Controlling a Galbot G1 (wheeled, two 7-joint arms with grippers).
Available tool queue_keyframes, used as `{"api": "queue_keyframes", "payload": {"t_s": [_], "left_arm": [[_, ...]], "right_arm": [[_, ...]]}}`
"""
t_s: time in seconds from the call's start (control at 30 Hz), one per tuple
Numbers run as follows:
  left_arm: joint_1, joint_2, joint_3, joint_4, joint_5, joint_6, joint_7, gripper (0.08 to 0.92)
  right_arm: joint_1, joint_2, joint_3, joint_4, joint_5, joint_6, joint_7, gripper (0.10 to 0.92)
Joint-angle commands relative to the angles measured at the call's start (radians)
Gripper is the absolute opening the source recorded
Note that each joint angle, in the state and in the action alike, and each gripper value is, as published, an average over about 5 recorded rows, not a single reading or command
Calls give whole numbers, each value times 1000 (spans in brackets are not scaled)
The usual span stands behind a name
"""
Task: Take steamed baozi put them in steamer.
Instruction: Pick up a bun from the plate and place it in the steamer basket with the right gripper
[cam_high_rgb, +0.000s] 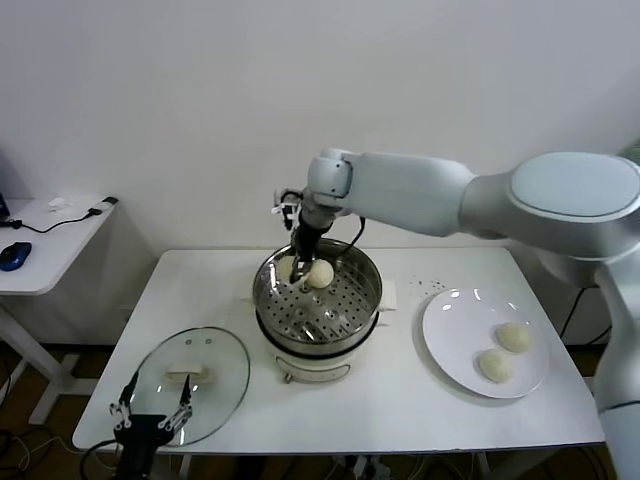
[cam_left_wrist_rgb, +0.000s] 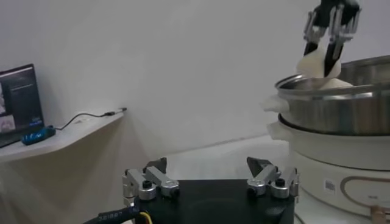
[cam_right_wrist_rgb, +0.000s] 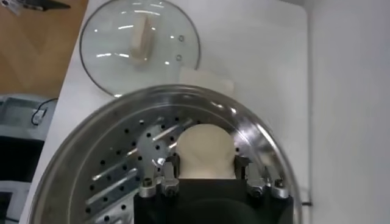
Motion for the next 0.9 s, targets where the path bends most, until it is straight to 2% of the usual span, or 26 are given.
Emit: {"api": "queue_keyframes", "payload": {"t_s": [0.03, 0.33, 0.63, 0.77, 0.9], "left_arm": [[-4, 7, 0, 3, -1, 3, 1, 823], [-11, 6, 0, 7, 0, 7, 2, 823], [-16, 3, 4, 10, 4, 10, 3, 823], [-15, 5, 3, 11, 4, 10, 3, 823], [-15, 6, 2, 8, 4, 11, 3, 823]], "right_arm": [[-61, 67, -23, -15, 7, -22, 28, 593], [-72, 61, -31, -16, -9, -28, 31, 603], [-65, 42, -17, -14, -18, -31, 32, 803], [-30, -3, 4, 16, -17, -25, 26, 821], [61, -101, 0, 112, -16, -6, -5, 823]]}}
